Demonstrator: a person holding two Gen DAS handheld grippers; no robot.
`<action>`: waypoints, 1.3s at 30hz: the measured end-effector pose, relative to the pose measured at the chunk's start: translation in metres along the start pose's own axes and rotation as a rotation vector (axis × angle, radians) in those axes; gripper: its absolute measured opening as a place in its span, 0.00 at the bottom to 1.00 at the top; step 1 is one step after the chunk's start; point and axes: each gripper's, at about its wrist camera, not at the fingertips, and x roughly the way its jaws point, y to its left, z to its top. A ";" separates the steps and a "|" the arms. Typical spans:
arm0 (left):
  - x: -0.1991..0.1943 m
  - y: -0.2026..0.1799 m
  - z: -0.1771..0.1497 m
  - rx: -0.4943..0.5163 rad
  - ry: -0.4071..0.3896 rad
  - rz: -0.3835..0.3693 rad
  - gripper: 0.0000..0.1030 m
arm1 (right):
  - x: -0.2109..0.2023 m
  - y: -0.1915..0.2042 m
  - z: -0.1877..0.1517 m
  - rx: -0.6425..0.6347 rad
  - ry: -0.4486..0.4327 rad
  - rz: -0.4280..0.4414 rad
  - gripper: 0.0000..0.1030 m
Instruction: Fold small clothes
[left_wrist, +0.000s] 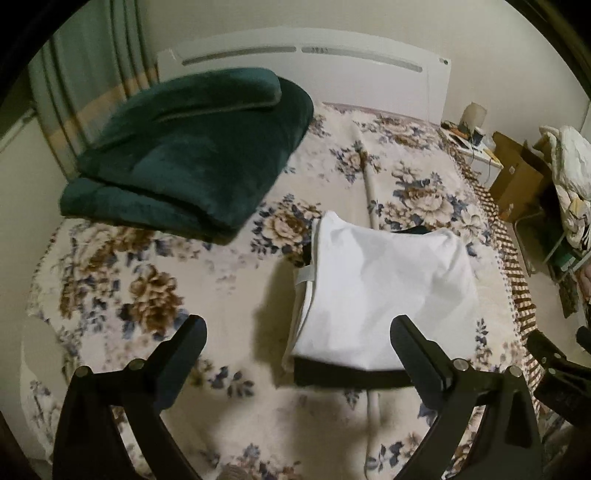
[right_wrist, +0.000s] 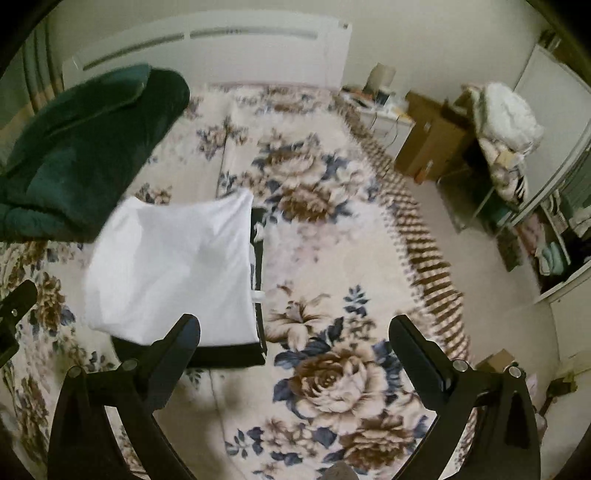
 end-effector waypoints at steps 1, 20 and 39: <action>-0.014 -0.001 -0.002 0.002 -0.010 0.001 0.99 | -0.013 -0.001 -0.002 -0.001 -0.012 -0.003 1.00; -0.246 -0.014 -0.062 0.037 -0.141 -0.044 0.99 | -0.298 -0.070 -0.089 0.028 -0.246 0.015 1.00; -0.340 -0.014 -0.106 0.043 -0.227 -0.009 0.99 | -0.427 -0.102 -0.153 0.035 -0.350 0.076 1.00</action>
